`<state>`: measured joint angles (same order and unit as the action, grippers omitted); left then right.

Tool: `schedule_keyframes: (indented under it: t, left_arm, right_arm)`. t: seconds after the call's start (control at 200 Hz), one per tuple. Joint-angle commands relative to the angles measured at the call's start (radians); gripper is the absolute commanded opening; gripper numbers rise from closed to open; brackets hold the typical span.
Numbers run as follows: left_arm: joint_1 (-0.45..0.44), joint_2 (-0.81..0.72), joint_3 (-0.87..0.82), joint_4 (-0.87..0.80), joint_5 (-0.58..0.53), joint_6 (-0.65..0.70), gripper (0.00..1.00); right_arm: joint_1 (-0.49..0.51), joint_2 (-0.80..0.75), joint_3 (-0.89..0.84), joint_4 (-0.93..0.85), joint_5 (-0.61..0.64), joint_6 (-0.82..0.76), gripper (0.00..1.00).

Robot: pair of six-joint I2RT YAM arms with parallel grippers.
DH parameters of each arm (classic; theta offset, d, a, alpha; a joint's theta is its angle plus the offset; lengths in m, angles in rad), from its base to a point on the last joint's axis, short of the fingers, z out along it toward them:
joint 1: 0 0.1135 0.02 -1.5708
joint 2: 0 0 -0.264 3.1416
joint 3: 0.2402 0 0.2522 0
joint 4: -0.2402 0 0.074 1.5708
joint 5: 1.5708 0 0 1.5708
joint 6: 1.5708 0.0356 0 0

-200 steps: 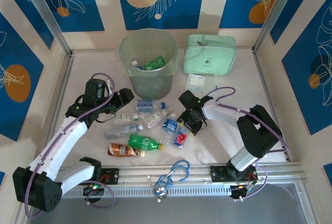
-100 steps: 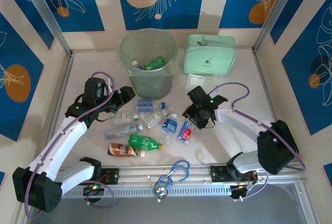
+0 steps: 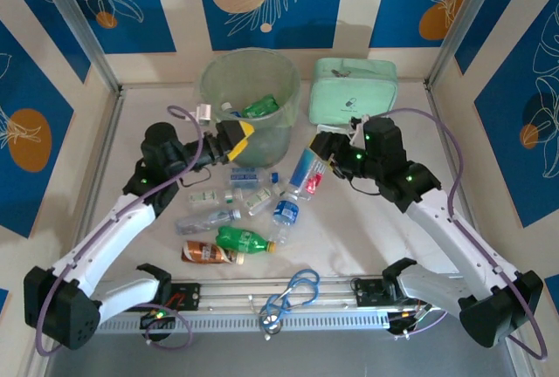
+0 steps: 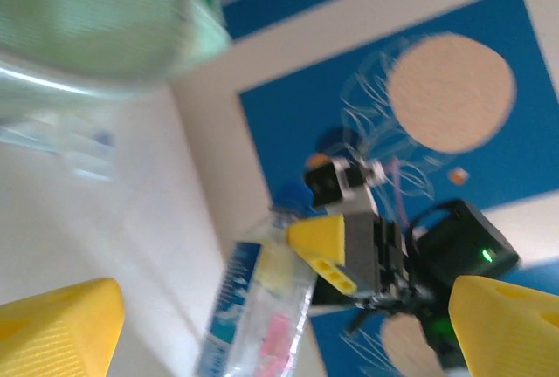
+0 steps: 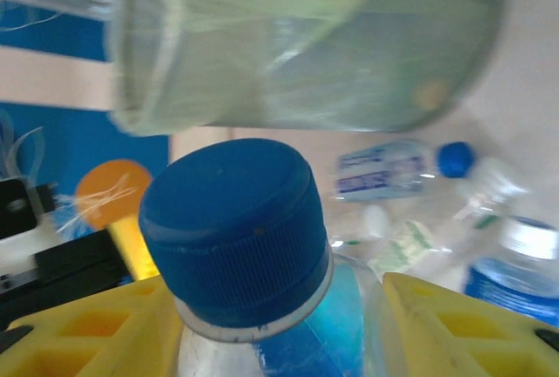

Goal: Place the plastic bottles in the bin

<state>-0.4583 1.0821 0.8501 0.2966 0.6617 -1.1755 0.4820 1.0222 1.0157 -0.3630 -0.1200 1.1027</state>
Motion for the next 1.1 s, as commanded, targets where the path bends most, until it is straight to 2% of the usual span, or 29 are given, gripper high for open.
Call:
schedule_keyframes:
  t: [0.0, 0.105, 0.27, 0.38, 0.58, 1.095]
  left_arm:
    - [-0.084, 0.043, 0.034, 0.181, 0.062, -0.020, 0.96]
    - [-0.128, 0.084, 0.034, 0.222, 0.060, -0.029, 0.97]
    - [-0.180, 0.187, 0.023, 0.521, 0.117, -0.194, 0.97]
    - [-0.210, 0.240, 0.034, 0.647, 0.147, -0.253, 0.95]
    - [-0.241, 0.270, 0.059, 0.676, 0.180, -0.256, 0.83]
    - [-0.241, 0.265, 0.038, 0.709, 0.181, -0.258, 0.58]
  right_arm:
    - [0.001, -0.012, 0.041, 0.143, -0.139, 0.001, 0.56]
    - [0.001, -0.017, 0.046, 0.214, -0.186, 0.028, 0.56]
    - [0.001, -0.022, 0.028, 0.333, -0.248, 0.091, 0.57]
    - [0.002, -0.021, 0.018, 0.379, -0.266, 0.115, 0.57]
    - [0.001, -0.020, 0.001, 0.429, -0.271, 0.143, 0.58]
    - [-0.003, -0.033, -0.021, 0.438, -0.259, 0.155, 0.60]
